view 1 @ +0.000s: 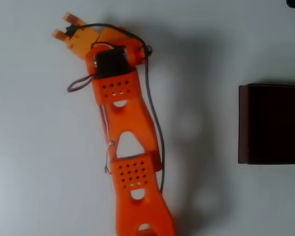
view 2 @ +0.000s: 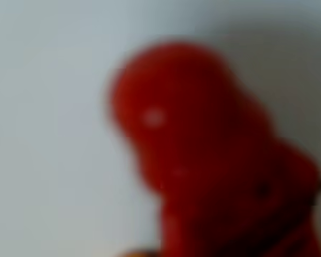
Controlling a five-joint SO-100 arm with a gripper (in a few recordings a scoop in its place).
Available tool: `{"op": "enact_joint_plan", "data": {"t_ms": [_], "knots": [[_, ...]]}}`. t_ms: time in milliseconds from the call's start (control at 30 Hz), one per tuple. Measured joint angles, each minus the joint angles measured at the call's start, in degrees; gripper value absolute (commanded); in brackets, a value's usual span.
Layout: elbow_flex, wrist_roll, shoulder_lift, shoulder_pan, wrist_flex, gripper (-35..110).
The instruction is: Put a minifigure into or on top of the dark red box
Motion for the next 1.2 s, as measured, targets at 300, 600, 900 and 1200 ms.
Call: {"op": "enact_joint_plan", "data": {"t_ms": [300, 600, 900, 1200], "knots": [[0.0, 0.1, -0.4, -0.6, -0.1, 20], [0.0, 0.8, -0.4, -1.3, 1.0, 20], [0.0, 1.1, -0.4, -3.0, 2.4, 19], [0.0, 2.5, -0.4, -3.3, 3.3, 18]]}}
